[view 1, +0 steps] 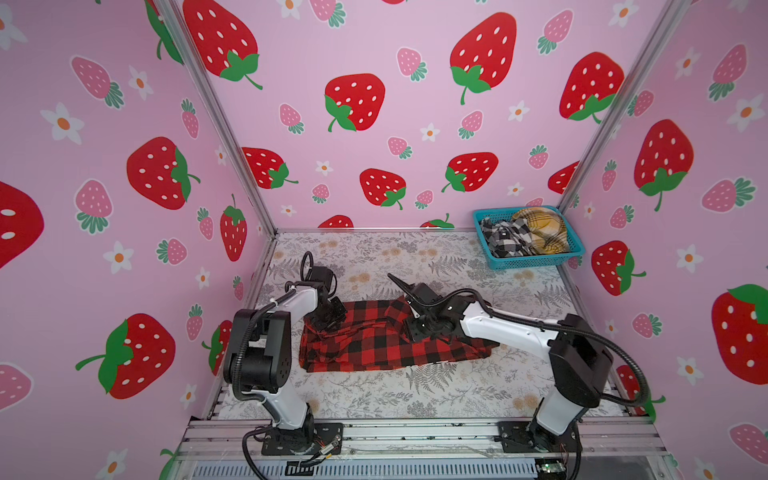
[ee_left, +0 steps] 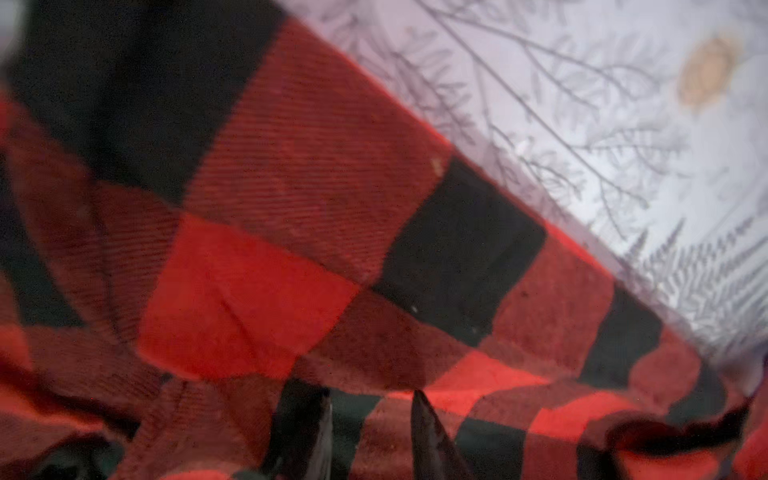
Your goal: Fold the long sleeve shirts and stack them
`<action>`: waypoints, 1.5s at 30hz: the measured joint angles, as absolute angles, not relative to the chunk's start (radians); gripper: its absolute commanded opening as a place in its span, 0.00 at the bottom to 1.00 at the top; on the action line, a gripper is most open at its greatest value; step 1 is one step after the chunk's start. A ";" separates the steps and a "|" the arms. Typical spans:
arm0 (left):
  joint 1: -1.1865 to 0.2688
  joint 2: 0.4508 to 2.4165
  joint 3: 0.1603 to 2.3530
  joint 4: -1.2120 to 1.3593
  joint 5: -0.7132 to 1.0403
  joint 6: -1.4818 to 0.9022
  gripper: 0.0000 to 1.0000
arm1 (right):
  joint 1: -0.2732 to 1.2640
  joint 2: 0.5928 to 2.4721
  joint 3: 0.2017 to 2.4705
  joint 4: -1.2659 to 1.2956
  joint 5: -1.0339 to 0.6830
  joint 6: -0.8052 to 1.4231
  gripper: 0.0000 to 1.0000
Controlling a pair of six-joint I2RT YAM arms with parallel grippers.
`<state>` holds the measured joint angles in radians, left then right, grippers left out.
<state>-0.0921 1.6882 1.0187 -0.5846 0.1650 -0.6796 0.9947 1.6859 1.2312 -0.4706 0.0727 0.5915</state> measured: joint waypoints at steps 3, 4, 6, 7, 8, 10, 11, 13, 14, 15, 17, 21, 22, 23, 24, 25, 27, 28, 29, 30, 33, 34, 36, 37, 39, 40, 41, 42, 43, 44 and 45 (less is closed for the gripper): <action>-0.142 1.662 1.079 -0.601 0.186 -0.678 0.53 | 0.954 1.659 1.255 -0.465 0.084 0.606 0.62; -0.164 1.660 1.112 -0.599 0.202 -0.682 0.53 | 0.934 1.658 1.258 -0.462 0.087 0.611 0.59; -0.204 1.670 1.175 -0.588 0.234 -0.684 0.53 | 0.897 1.667 1.258 -0.463 0.089 0.626 0.53; -0.227 1.681 1.209 -0.577 0.254 -0.687 0.53 | 0.879 1.677 1.258 -0.464 0.090 0.636 0.47; -0.250 1.699 1.239 -0.564 0.273 -0.693 0.53 | 0.861 1.688 1.258 -0.464 0.090 0.645 0.41; -0.288 1.739 1.277 -0.537 0.302 -0.706 0.52 | 0.823 1.719 1.258 -0.467 0.087 0.663 0.36; -0.308 1.769 1.292 -0.522 0.317 -0.713 0.51 | 0.805 1.737 1.258 -0.469 0.084 0.669 0.35; -0.341 1.831 1.317 -0.513 0.337 -0.727 0.48 | 0.771 1.771 1.257 -0.472 0.073 0.680 0.33; -0.356 1.869 1.329 -0.509 0.347 -0.733 0.48 | 0.754 1.785 1.256 -0.471 0.067 0.686 0.32; -0.368 1.897 1.338 -0.507 0.354 -0.738 0.47 | 0.741 1.795 1.253 -0.471 0.062 0.688 0.31; -0.392 1.956 1.347 -0.506 0.363 -0.749 0.47 | 0.711 1.808 1.240 -0.469 0.050 0.693 0.30; -0.414 2.002 1.355 -0.509 0.371 -0.769 0.46 | 0.666 1.809 1.212 -0.466 0.024 0.704 0.29; -0.418 2.003 1.360 -0.508 0.371 -0.775 0.41 | 0.657 1.809 1.206 -0.461 0.016 0.706 0.29; -0.419 2.004 1.362 -0.506 0.370 -0.784 0.32 | 0.652 1.809 1.201 -0.458 0.010 0.708 0.29; -0.421 2.005 1.363 -0.503 0.373 -0.793 0.25 | 0.649 1.809 1.197 -0.455 0.006 0.709 0.27; -0.424 2.006 1.363 -0.500 0.375 -0.798 0.17 | 0.648 1.809 1.192 -0.452 0.002 0.710 0.27; -0.428 2.006 1.364 -0.493 0.383 -0.811 0.02 | 0.645 1.811 1.182 -0.445 -0.010 0.712 0.26; -0.430 2.005 1.365 -0.487 0.387 -0.817 0.00 | 0.643 1.813 1.176 -0.440 -0.014 0.714 0.25; -0.432 2.003 1.365 -0.481 0.390 -0.813 0.00 | 0.640 1.816 1.170 -0.435 -0.019 0.714 0.25; -0.432 1.998 1.366 -0.479 0.392 -0.817 0.00 | 0.639 1.820 1.164 -0.432 -0.022 0.714 0.24; -0.432 1.945 1.365 -0.479 0.381 -0.817 0.00 | 0.629 1.832 1.146 -0.427 -0.031 0.715 0.23; -0.432 1.908 1.361 -0.476 0.371 -0.816 0.00 | 0.624 1.835 1.141 -0.426 -0.035 0.715 0.23; -0.429 1.820 1.338 -0.469 0.349 -0.814 0.00 | 0.616 1.835 1.138 -0.422 -0.041 0.715 0.23; -0.427 1.761 1.315 -0.461 0.330 -0.813 0.00 | 0.612 1.835 1.138 -0.419 -0.043 0.715 0.23; -0.419 1.644 1.259 -0.452 0.292 -0.809 0.00 | 0.609 1.835 1.138 -0.416 -0.047 0.715 0.23; -0.415 1.594 1.230 -0.449 0.271 -0.809 0.00 | 0.608 1.835 1.138 -0.415 -0.049 0.715 0.23; -0.410 1.546 1.195 -0.448 0.250 -0.809 0.00 | 0.607 1.835 1.138 -0.415 -0.051 0.716 0.23; -0.404 1.512 1.162 -0.448 0.233 -0.810 0.00 | 0.607 1.835 1.138 -0.415 -0.054 0.715 0.23; -0.398 1.485 1.123 -0.446 0.212 -0.815 0.00 | 0.607 1.835 1.138 -0.413 -0.057 0.715 0.23; -0.390 1.462 1.075 -0.446 0.194 -0.822 0.00 | 0.607 1.835 1.138 -0.412 -0.059 0.715 0.23; -0.382 1.453 1.034 -0.451 0.184 -0.829 0.07 | 0.607 1.835 1.138 -0.411 -0.061 0.715 0.23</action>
